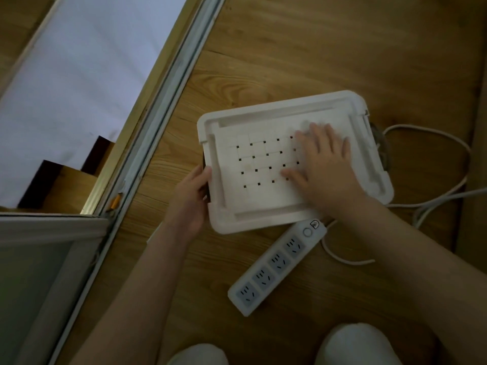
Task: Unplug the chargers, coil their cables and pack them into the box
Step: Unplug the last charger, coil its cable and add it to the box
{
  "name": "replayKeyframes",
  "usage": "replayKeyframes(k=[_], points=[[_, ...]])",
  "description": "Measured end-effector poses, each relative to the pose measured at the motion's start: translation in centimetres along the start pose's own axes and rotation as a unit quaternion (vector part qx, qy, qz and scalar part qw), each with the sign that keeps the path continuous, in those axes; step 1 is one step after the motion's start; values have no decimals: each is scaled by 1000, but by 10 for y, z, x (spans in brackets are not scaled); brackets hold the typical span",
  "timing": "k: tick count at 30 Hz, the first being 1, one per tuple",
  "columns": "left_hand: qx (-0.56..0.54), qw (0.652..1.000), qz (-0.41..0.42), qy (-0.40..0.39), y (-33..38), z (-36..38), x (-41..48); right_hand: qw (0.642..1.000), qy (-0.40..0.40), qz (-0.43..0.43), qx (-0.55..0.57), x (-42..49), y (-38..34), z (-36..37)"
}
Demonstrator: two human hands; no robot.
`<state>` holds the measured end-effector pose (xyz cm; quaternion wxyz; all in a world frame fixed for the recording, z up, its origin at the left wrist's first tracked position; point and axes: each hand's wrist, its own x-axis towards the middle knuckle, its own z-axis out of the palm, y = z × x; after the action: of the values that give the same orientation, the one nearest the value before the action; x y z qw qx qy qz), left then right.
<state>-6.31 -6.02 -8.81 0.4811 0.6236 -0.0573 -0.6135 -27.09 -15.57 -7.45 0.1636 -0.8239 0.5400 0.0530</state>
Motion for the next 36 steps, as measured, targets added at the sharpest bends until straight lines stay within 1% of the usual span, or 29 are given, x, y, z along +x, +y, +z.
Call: replayKeyframes(k=[2, 3, 4, 6, 8, 10, 11, 14, 15, 17, 21, 26, 27, 28, 29, 30, 31, 32, 33, 34, 35, 36], points=[[20, 999, -9, 24, -1, -6, 1, 998, 18, 51, 19, -1, 7, -1], [27, 999, -9, 44, -1, -5, 1, 998, 23, 60, 28, -2, 9, -1], [35, 998, -5, 60, -1, -3, 1, 997, 25, 58, 33, -4, 10, -1], [51, 996, 8, 78, 2, 8, 1, 999, 8, 27, 32, -10, 9, 2], [92, 990, 41, 103, 3, 18, 4, 1000, -23, -10, 13, -14, 2, 9], [134, 982, 67, 113, 2, 24, 4, 999, -38, -16, -11, -16, -3, 14], [127, 984, 65, 104, 2, 25, 2, 999, -40, -11, -17, -15, -4, 16], [54, 995, 22, 76, 0, 18, -2, 998, -47, -4, -34, -13, -4, 20], [56, 996, 16, 74, -1, 15, -1, 998, -45, -6, -39, -14, -3, 22], [94, 991, 26, 86, 0, 12, 1, 998, -30, -9, -54, -14, -3, 26], [222, 963, 75, 132, 5, 16, 5, 997, -37, -3, -67, -13, -3, 29], [273, 950, 73, 134, 8, 18, 5, 997, -5, -13, -77, -15, -4, 35], [298, 939, 91, 145, 6, 21, 4, 997, -4, -13, -74, -16, -4, 37], [353, 910, 132, 174, 4, 25, 1, 998, -3, -13, -67, -16, -4, 36], [423, 860, 199, 207, 3, 32, -2, 998, 6, -15, -55, -16, -3, 36], [478, 802, 280, 224, 2, 41, -6, 999, 18, -18, -40, -16, -3, 34], [504, 760, 352, 209, 2, 52, -9, 999, 33, -20, -16, -16, -2, 33], [525, 740, 388, 164, 1, 65, -11, 998, 49, -13, 34, -17, -1, 31], [551, 726, 397, 103, 0, 78, -12, 992, 72, 5, 105, -17, 2, 28], [586, 709, 390, 43, -4, 90, -10, 979, 102, 31, 176, -19, 7, 24], [619, 687, 382, -5, -9, 101, -8, 963, 140, 63, 222, -21, 15, 21], [646, 662, 379, -36, -15, 108, -5, 951, 177, 101, 231, -23, 23, 17]])
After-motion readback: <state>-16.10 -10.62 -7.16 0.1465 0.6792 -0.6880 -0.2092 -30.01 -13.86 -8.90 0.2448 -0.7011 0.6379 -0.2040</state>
